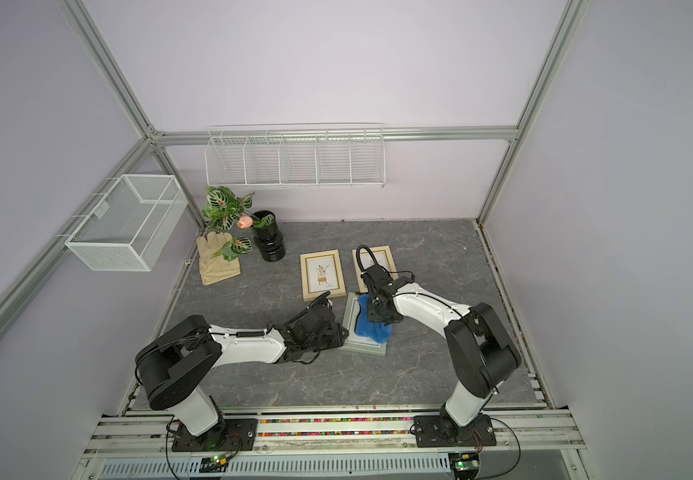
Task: Wipe the picture frame with a cloth
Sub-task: Wipe the dirt from the picture frame.
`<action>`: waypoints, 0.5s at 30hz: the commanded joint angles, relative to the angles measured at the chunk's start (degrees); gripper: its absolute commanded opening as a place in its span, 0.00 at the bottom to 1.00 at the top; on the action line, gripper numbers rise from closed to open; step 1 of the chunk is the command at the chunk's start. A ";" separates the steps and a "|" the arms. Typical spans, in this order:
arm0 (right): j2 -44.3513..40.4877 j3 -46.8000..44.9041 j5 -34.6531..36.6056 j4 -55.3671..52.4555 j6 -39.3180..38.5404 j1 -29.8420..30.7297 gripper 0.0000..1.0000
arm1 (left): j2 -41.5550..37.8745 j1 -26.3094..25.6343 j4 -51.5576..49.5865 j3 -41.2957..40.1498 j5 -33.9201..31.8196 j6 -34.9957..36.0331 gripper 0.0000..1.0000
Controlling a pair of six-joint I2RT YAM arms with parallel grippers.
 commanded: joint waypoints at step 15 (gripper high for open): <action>-7.63 -10.39 -3.44 1.35 5.96 7.20 0.07 | 9.92 -0.43 -29.61 -6.43 2.33 -0.97 0.29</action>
